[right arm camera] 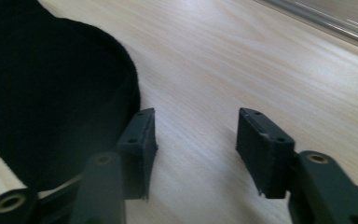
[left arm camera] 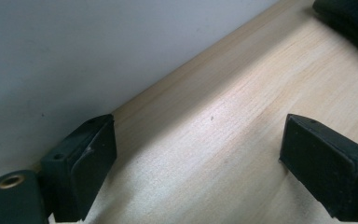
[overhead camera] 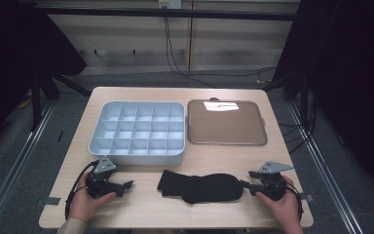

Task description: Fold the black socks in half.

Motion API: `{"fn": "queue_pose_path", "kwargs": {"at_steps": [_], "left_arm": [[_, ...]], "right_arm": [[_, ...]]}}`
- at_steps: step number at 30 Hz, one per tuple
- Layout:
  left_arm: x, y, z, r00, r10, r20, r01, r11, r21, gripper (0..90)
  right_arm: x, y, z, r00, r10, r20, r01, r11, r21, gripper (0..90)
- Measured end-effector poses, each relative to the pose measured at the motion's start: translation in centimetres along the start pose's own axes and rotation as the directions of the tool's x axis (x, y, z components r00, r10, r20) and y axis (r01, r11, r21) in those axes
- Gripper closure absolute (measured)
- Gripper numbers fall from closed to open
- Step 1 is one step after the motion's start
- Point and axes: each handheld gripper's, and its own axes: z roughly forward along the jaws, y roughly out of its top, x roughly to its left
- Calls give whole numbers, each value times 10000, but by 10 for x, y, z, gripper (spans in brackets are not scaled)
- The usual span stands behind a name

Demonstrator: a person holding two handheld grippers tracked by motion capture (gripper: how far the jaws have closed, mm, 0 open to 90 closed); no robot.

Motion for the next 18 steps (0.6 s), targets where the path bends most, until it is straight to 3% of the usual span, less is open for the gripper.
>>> {"fn": "queue_pose_path", "kwargs": {"at_steps": [6, 7, 9, 11, 13, 15, 18], "left_arm": [[-6, 6, -4, 10000, -17, 88, 13, 9988, 479, 193], [-6, 6, -4, 10000, -17, 88, 13, 9988, 479, 225], [-12, 12, -6, 9991, -16, 425, -3, 9990, 456, 245], [-14, 14, -6, 9990, 92, 447, -112, 9990, 435, 250], [-26, 24, -8, 9967, 452, 678, -476, 9983, 338, 258], [-29, 28, -9, 9956, 548, 756, -574, 9978, 321, 267], [-43, 38, -6, 9881, 644, 1400, -705, 9967, 393, 276]], "right_arm": [[5, 0, -2, 9986, -331, -406, 329, 9994, -47, 767], [5, 0, -2, 9986, -331, -406, 329, 9994, -47, 767], [7, 0, -2, 9977, -468, -498, 467, 9989, -29, 850], [7, 1, -3, 9971, -498, -573, 492, 9987, -124, 870], [8, 5, -12, 9975, -508, -498, 475, 9968, -645, 900], [10, 8, -16, 9957, -489, -789, 412, 9944, -972, 900], [18, 12, -18, 9914, -761, -1064, 646, 9922, -1070, 900]]}}
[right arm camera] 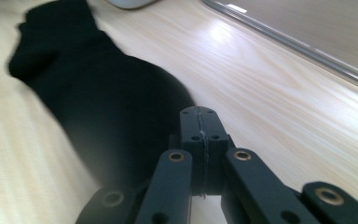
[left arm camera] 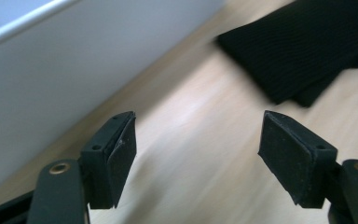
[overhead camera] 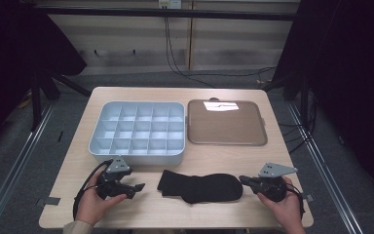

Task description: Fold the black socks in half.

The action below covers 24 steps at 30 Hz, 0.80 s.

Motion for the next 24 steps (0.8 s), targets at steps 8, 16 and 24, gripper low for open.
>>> {"fn": "queue_pose_path", "kwargs": {"at_steps": [8, 16, 24], "left_arm": [[-20, 15, 9, 9945, -71, 1048, 49, 9998, 205, 423], [-38, 26, 22, 9834, 294, 1788, -378, 9983, 435, 525], [-42, 32, 36, 9867, 390, 1580, -513, 9959, 750, 537]], "right_arm": [[12, -1, 16, 9972, -226, -709, 266, 9981, 548, 900], [17, -3, 29, 9944, -454, -954, 570, 9908, 1225, 900], [17, -3, 29, 9947, -310, -978, 433, 9910, 1268, 900]]}}
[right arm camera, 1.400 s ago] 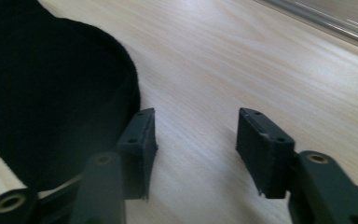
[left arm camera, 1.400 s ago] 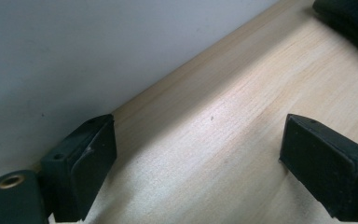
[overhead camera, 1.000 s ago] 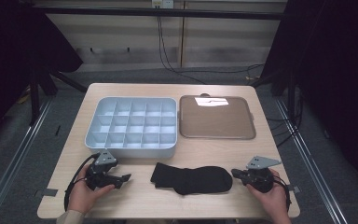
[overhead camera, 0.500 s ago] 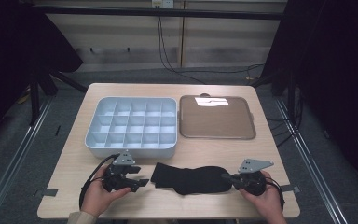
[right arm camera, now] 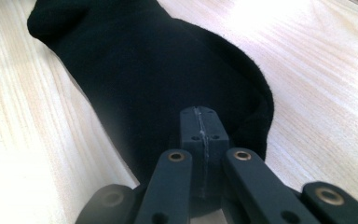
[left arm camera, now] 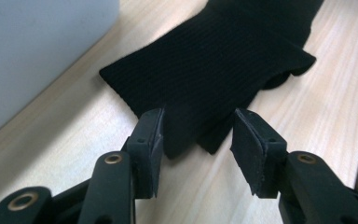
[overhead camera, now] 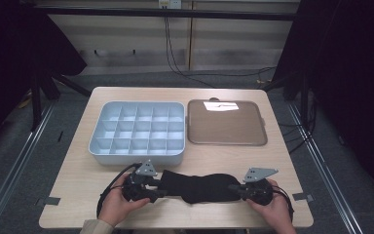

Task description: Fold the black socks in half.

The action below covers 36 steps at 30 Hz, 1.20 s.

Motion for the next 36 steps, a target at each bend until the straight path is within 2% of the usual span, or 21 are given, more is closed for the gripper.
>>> {"fn": "queue_pose_path", "kwargs": {"at_steps": [2, 3, 5, 7, 8, 9, 11, 13, 15, 16, 18, 21, 23, 26, 27, 29, 30, 33, 34, 35, 36], "left_arm": [[0, 0, 3, 9995, 134, -294, -128, 9997, 205, 528], [-1, 0, 5, 9993, 99, -364, -95, 9999, 121, 514], [3, -1, 7, 9993, 208, -312, -194, 9988, 445, 482], [2, -2, 10, 9992, 77, -385, -59, 9988, 476, 478], [1, -3, 12, 9991, -47, -426, 58, 9996, 261, 478], [2, -1, 10, 9983, 366, -459, -335, 9973, 656, 475], [1, -1, 11, 9984, 337, -456, -310, 9978, 579, 516], [1, 1, 11, 9978, 462, -476, -424, 9960, 789, 570], [0, 1, 11, 9979, 422, -481, -384, 9963, 772, 636], [-1, 2, 11, 9972, 594, -456, -551, 9944, 903, 636], [-3, 4, 12, 9976, 444, -526, -388, 9940, 1020, 751], [-3, 5, 11, 9978, 478, -458, -422, 9925, 1149, 812], [-1, 4, 10, 9999, -11, -122, 23, 9946, 1035, 830], [3, 4, 5, 10000, -42, 16, 40, 9949, 1006, 839], [5, 4, 3, 9996, -273, 74, 266, 9962, 829, 840], [9, 3, -3, 9997, -239, 22, 237, 9971, 727, 841], [11, 2, -6, 9989, -472, -10, 472, 9973, 556, 842], [13, 2, -8, 9992, -388, -42, 390, 9976, 568, 843], [15, 2, -9, 9996, -251, -91, 257, 9977, 628, 843], [15, 0, -7, 9984, -521, -203, 531, 9973, 511, 842], [16, 0, -7, 9984, -513, -239, 526, 9968, 609, 843]], "right_arm": [[-1, 0, 0, 10000, -2, -40, 2, 10000, -22, 900], [-1, -1, 0, 10000, 34, -62, -34, 10000, -37, 900], [-1, -1, 0, 10000, 55, -82, -56, 10000, -43, 900], [-1, -1, 0, 10000, 56, -81, -56, 10000, -33, 900], [-1, -1, 0, 10000, 51, -69, -51, 10000, -29, 900], [-1, 0, 0, 10000, 43, -70, -43, 10000, -7, 900], [-1, -1, 0, 9999, 67, -76, -67, 10000, -22, 900], [-1, -1, 0, 9999, 115, -92, -115, 9999, -27, 900], [-1, -1, 0, 9999, 110, -91, -110, 9999, -20, 900], [-1, -1, 0, 9999, 99, -90, -99, 10000, -11, 900], [-1, 0, 0, 9999, 126, -69, -126, 9999, 23, 900], [-1, 0, 0, 9999, 117, -97, -117, 9999, 11, 900], [-1, 0, 0, 9999, 148, -71, -147, 9999, 28, 900], [-1, 0, 1, 9999, 95, -85, -95, 10000, -5, 900], [-1, 0, 0, 9999, 81, -84, -81, 10000, 17, 900], [-1, 0, 0, 9999, 120, -103, -120, 9999, 18, 900], [-2, -1, 0, 9998, 162, -148, -162, 9999, -11, 900], [-2, -1, 0, 9997, 170, -165, -170, 9999, -13, 900], [-2, -1, 1, 9997, 168, -162, -168, 9999, -3, 900], [-2, 0, 1, 9997, 164, -170, -164, 9999, 5, 900], [-1, 0, 1, 9997, 170, -188, -170, 9999, 2, 900]]}}
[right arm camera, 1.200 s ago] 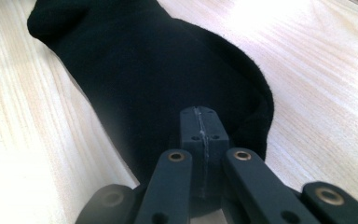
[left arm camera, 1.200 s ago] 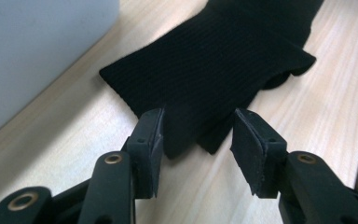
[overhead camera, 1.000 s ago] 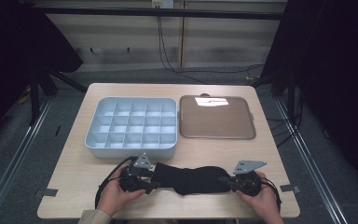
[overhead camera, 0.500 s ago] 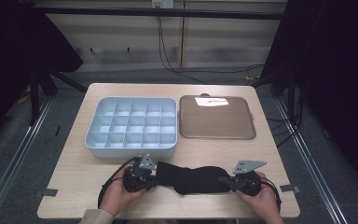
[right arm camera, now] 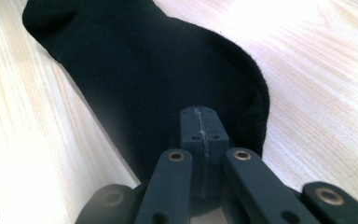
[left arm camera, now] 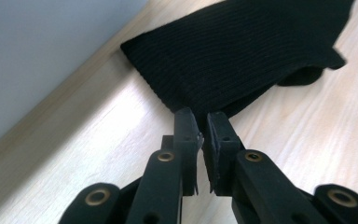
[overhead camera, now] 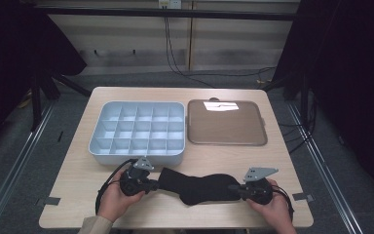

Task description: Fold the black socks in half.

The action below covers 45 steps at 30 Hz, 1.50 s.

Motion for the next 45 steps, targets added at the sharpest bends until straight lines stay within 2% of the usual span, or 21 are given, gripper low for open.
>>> {"fn": "queue_pose_path", "kwargs": {"at_steps": [1, 2, 5, 7, 9, 12, 14, 15, 18, 19, 20, 21, 23, 25, 29, 34, 36, 38, 40, 43, 45], "left_arm": [[3, -1, -1, 9998, 199, 35, -199, 9996, 181, 843], [2, -1, 0, 10000, -49, 50, 49, 10000, -17, 842], [2, -2, 1, 10000, 26, 79, -26, 10000, -14, 832], [5, -3, -2, 9988, -339, 352, 341, 9994, -70, 817], [5, -3, -4, 9986, -407, 353, 410, 9991, -103, 816], [11, -3, -16, 9935, -1103, 274, 1122, 9904, -805, 737], [13, -1, -16, 9867, -1575, 389, 1605, 9828, -909, 698], [13, -1, -16, 9867, -1575, 389, 1605, 9828, -909, 679], [9, 4, -2, 9886, -1501, -84, 1491, 9860, -745, 621], [9, 4, -2, 9886, -1501, -84, 1491, 9860, -745, 613], [6, 8, 5, 9921, -1255, -34, 1252, 9907, -537, 602], [4, 10, 8, 9934, -1133, -198, 1125, 9928, -408, 583], [2, 11, 11, 9926, -1213, -70, 1208, 9915, -485, 553], [-5, 15, 18, 9967, -659, -481, 663, 9978, 68, 539], [-9, 16, 22, 9953, -319, -915, 358, 9985, 415, 574], [-14, 19, 23, 9970, -102, -764, 155, 9975, 685, 733], [-12, 19, 22, 9972, -518, -538, 550, 9966, 608, 762], [-11, 19, 20, 9976, -554, -417, 576, 9969, 533, 775], [-12, 21, 15, 9991, -335, -266, 348, 9983, 465, 775], [-12, 24, 7, 9985, -543, -56, 544, 9983, 199, 776], [-11, 25, 4, 9992, -405, 20, 404, 9989, 228, 776]], "right_arm": [[0, 0, 0, 10000, 5, 7, -5, 10000, 7, 900], [0, 0, 0, 10000, 4, 3, -4, 10000, 8, 900], [0, 0, 1, 10000, -1, -35, 1, 10000, -13, 900], [0, 0, 1, 10000, 2, -19, -2, 10000, -22, 900], [0, 0, 1, 10000, 37, -30, -37, 10000, -22, 900], [0, 0, 1, 10000, 69, -47, -69, 10000, -36, 900], [1, 0, 1, 10000, 54, -18, -54, 10000, -19, 900], [1, 0, 1, 10000, 54, -18, -54, 10000, -19, 900], [0, 0, 1, 10000, 82, -36, -82, 10000, -46, 900], [0, 0, 1, 10000, 88, -34, -88, 10000, -42, 900], [0, 0, 1, 10000, 88, -30, -88, 10000, -39, 900], [0, 0, 1, 9999, 100, -31, -100, 9999, -38, 900], [0, 0, 1, 9999, 95, -38, -95, 9999, -49, 900], [0, 0, 1, 9999, 126, -47, -127, 9999, -67, 900], [0, 0, 1, 9999, 92, -47, -92, 9999, -58, 900], [0, 0, 1, 10000, 96, -24, -96, 9999, -34, 900], [1, 1, 1, 10000, 34, -1, -34, 10000, -34, 900], [1, 1, 1, 10000, -9, 28, 9, 10000, 5, 900], [1, 1, 1, 10000, -22, 34, 22, 10000, 15, 900], [1, 1, 1, 10000, 1, -16, -1, 10000, -16, 900], [1, 1, 1, 10000, -5, -17, 5, 10000, -18, 900]]}}
